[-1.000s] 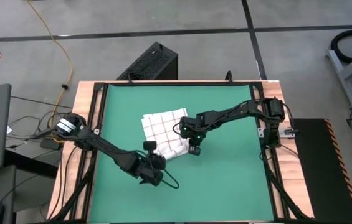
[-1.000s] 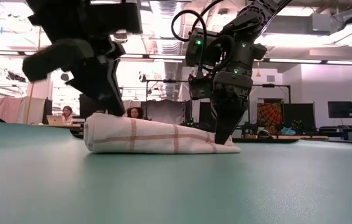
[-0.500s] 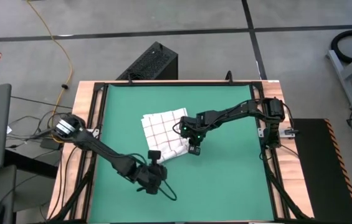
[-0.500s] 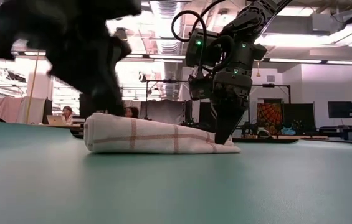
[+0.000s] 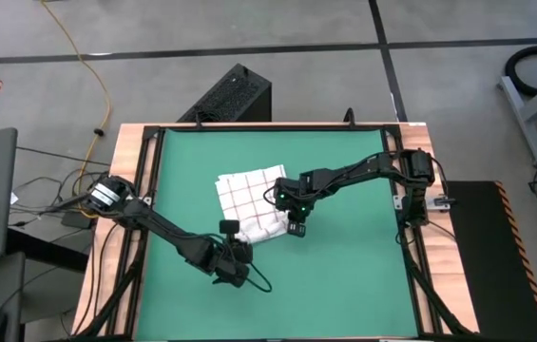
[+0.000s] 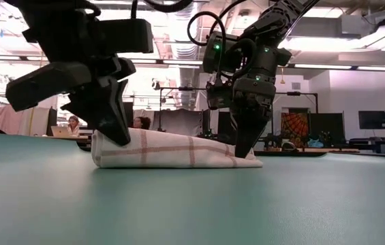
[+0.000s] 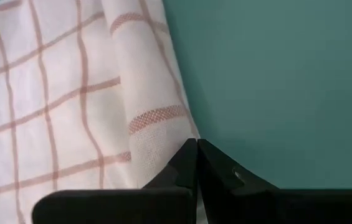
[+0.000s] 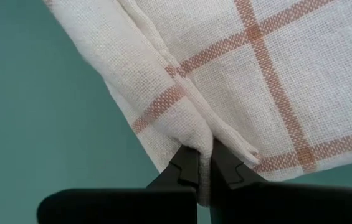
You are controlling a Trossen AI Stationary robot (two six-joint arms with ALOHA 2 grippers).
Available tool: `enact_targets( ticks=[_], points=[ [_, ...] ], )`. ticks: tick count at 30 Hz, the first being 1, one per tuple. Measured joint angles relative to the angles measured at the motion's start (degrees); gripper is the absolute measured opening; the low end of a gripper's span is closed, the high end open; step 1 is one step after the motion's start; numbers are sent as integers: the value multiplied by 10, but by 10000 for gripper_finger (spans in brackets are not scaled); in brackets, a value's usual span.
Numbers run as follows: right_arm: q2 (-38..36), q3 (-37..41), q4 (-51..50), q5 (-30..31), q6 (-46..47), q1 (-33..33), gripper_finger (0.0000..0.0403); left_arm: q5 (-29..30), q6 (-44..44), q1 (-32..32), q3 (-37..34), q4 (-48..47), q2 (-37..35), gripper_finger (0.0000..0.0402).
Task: Roll towel into tight, uniform cylinder
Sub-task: Roll the white towel
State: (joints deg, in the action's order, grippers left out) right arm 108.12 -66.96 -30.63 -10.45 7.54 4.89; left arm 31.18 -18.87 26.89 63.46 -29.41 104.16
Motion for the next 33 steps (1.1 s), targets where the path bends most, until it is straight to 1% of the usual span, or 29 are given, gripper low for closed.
enact_targets(
  ticks=[4,8,16,21,26,29,33],
  points=[
    [0,0,0,0,0,0,19,20,-14,0,0,-7,0,0],
    [0,0,-1,0,1,0,19,28,-39,0,0,-29,0,0],
    [0,0,-1,0,1,0,19,62,-49,-2,0,-46,0,0],
    [0,0,-1,0,1,0,19,58,-51,-16,-10,-34,0,0],
    [0,0,-2,0,1,0,19,13,-74,-29,-54,10,0,0],
    [0,0,-2,0,2,0,19,15,-75,-28,-72,27,-1,0],
    [0,0,-5,0,14,0,19,16,-87,-31,-84,19,-2,0]
  ],
)
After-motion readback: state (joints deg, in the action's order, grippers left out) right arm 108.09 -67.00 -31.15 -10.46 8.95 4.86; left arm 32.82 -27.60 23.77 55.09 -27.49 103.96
